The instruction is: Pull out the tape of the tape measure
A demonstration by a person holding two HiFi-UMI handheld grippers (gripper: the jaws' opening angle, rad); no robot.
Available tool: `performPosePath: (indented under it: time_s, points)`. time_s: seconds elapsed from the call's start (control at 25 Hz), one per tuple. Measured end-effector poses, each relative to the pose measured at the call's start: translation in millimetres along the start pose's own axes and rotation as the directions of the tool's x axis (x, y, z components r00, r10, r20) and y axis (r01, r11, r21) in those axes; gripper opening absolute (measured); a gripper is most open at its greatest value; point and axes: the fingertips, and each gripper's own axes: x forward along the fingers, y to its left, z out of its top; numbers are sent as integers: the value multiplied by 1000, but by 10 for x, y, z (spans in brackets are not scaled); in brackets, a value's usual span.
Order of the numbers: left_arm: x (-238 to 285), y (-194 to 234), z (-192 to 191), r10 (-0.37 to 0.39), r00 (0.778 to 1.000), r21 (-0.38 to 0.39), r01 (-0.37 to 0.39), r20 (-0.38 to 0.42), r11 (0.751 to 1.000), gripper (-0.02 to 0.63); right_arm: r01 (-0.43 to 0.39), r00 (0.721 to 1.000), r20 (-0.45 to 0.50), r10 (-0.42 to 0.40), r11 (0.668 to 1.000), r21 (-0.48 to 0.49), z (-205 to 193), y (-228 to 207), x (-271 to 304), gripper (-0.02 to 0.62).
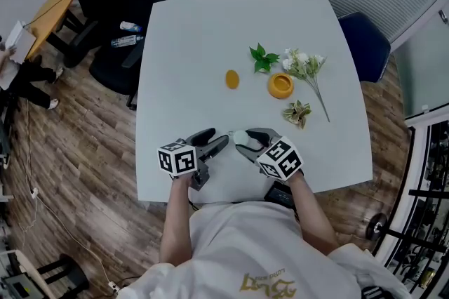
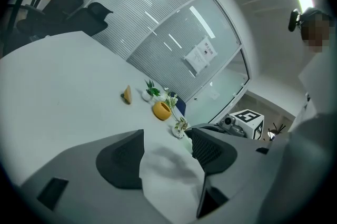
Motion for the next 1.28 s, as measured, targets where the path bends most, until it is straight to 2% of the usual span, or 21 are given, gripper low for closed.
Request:
performPosePath:
  time_s: [0.24, 0.4, 0.56, 0.92, 1.04, 1.16, 1.28]
  points:
    - [8, -59, -20, -47, 999, -22, 47, 2, 999, 288, -33, 999, 15, 33, 999, -24, 36, 77, 0, 224]
    - [-20, -109, 16, -84, 996, -45, 85, 30, 995, 202, -52, 998, 24, 53, 998, -36, 69, 128, -20, 224]
    - [-51, -152, 33, -121, 992, -71, 124, 47, 990, 153, -57, 998, 25, 58, 997, -42, 89, 162, -31, 224]
    - [-15, -281, -49, -215, 976, -112, 216, 27, 970, 114, -83, 996, 21, 84, 995, -57, 85, 238, -45, 224]
    - [-26, -314, -29, -253, 967, -140, 256, 41, 957, 96, -92, 995, 28, 94, 994, -63, 114, 247, -68, 224]
    - [-48, -358, -2, -304, 950, -184, 313, 74, 932, 78, -114, 992, 45, 118, 991, -72, 152, 275, -102, 224]
    - [-58, -370, -1, -323, 942, -203, 335, 92, 920, 58, -128, 990, 51, 132, 989, -80, 165, 295, -123, 224]
